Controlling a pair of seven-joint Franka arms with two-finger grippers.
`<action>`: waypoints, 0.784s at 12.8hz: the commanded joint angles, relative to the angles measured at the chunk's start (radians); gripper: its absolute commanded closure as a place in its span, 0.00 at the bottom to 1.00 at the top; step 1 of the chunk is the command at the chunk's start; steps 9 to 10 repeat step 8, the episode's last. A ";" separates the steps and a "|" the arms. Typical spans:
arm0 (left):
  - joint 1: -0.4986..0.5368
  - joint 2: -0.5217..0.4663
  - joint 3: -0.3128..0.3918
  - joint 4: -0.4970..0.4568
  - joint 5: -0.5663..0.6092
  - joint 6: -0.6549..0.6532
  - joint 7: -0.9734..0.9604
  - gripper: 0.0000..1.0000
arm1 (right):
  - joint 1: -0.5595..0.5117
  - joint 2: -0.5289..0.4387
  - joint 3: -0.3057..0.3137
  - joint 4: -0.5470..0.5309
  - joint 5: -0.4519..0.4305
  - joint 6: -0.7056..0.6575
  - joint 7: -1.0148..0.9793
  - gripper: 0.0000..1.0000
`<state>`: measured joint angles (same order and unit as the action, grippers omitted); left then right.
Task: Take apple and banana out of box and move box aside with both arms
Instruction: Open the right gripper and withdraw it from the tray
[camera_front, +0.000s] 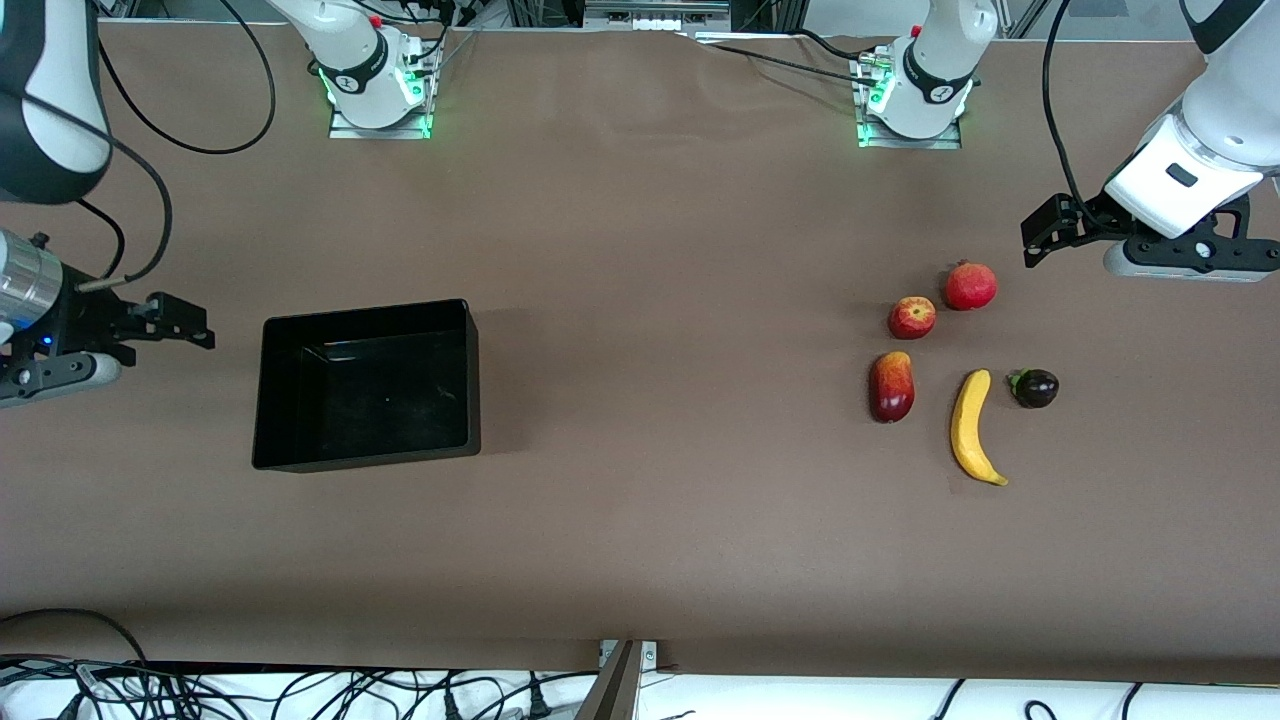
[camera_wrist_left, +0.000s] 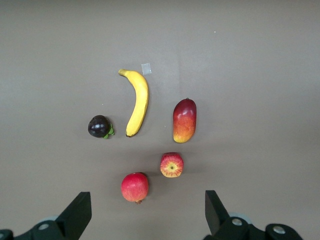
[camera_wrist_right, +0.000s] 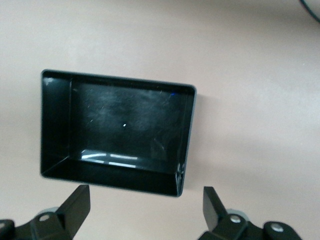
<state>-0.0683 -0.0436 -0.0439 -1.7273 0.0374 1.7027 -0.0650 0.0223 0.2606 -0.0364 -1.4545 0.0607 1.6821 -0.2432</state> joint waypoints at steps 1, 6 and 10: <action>-0.004 0.005 0.001 0.026 -0.008 -0.026 0.008 0.00 | 0.033 -0.110 -0.002 -0.004 -0.007 -0.100 0.073 0.00; -0.002 0.008 0.002 0.026 -0.008 -0.026 0.017 0.00 | 0.033 -0.167 -0.008 -0.011 -0.010 -0.168 0.079 0.00; -0.001 0.008 0.002 0.026 -0.008 -0.028 0.019 0.00 | 0.034 -0.164 -0.008 -0.012 -0.013 -0.165 0.079 0.00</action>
